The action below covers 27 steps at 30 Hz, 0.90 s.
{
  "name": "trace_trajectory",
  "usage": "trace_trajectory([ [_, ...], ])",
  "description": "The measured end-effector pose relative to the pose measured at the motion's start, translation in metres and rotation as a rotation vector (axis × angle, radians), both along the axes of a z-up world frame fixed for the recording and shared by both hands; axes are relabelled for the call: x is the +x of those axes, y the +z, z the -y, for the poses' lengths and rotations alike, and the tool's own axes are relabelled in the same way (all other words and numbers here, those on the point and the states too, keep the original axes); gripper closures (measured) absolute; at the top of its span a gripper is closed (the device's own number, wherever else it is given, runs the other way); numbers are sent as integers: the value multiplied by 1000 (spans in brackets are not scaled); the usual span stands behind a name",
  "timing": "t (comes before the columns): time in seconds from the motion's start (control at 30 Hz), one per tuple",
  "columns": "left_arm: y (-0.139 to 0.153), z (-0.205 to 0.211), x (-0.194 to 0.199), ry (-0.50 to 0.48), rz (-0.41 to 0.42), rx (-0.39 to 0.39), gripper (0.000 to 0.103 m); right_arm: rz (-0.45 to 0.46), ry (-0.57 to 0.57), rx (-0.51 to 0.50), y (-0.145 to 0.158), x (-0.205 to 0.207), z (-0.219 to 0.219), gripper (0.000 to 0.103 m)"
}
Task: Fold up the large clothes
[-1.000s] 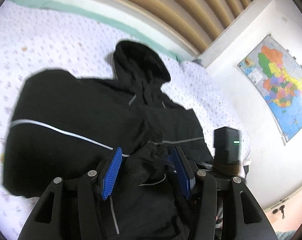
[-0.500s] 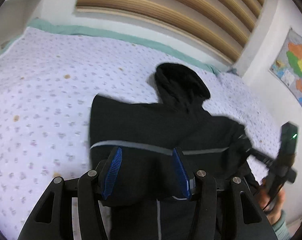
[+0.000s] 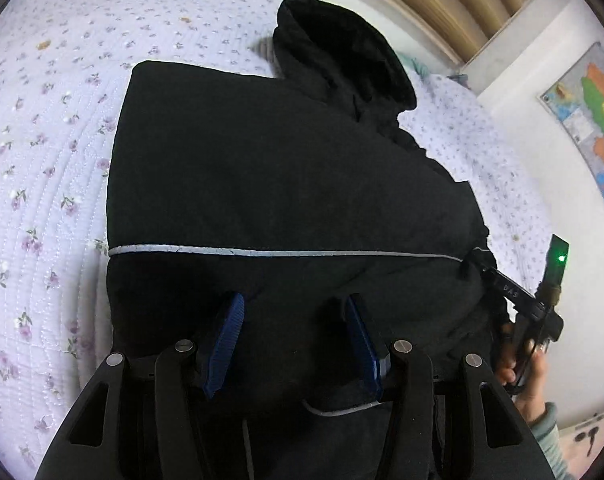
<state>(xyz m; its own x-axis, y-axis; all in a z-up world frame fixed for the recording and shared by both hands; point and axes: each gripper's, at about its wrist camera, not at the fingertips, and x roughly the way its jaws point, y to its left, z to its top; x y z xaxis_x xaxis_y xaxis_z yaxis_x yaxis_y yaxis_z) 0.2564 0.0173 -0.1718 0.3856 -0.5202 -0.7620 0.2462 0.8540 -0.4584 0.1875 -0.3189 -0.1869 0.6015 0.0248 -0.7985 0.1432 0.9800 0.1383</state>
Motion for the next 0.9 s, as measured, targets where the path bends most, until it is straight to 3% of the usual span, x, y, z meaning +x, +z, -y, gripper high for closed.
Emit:
trace_trajectory([
  [0.07, 3, -4, -3, 0, 8, -15, 49, -15, 5, -17, 5, 3, -2, 70],
  [0.17, 16, -15, -9, 17, 39, -73, 49, -1, -13, -41, 27, -8, -5, 58],
  [0.27, 32, -26, -11, 12, 82, -204, 49, 120, -13, -36, 64, -26, -16, 45],
  [0.37, 22, -29, -3, 38, 25, -305, 48, 211, 76, -106, 91, -31, -56, 44],
  [0.43, 4, -21, 2, 65, -7, -241, 49, 190, 143, -163, 84, -20, -86, 44],
  [0.5, -15, -11, 0, 53, 50, -135, 51, 127, 161, -176, 61, -7, -99, 44],
  [0.57, -19, -12, -10, 46, 115, -162, 51, -17, 144, -153, 10, 9, -99, 44],
  [0.63, -23, -24, -12, 59, 114, -228, 52, 50, 145, -125, -4, 2, -96, 44],
  [0.7, -27, -32, -11, 69, 106, -251, 57, 53, 140, -112, -1, 1, -95, 44],
  [0.9, -26, -25, -19, 62, 152, -209, 57, 88, 131, -111, 0, -17, -91, 44],
])
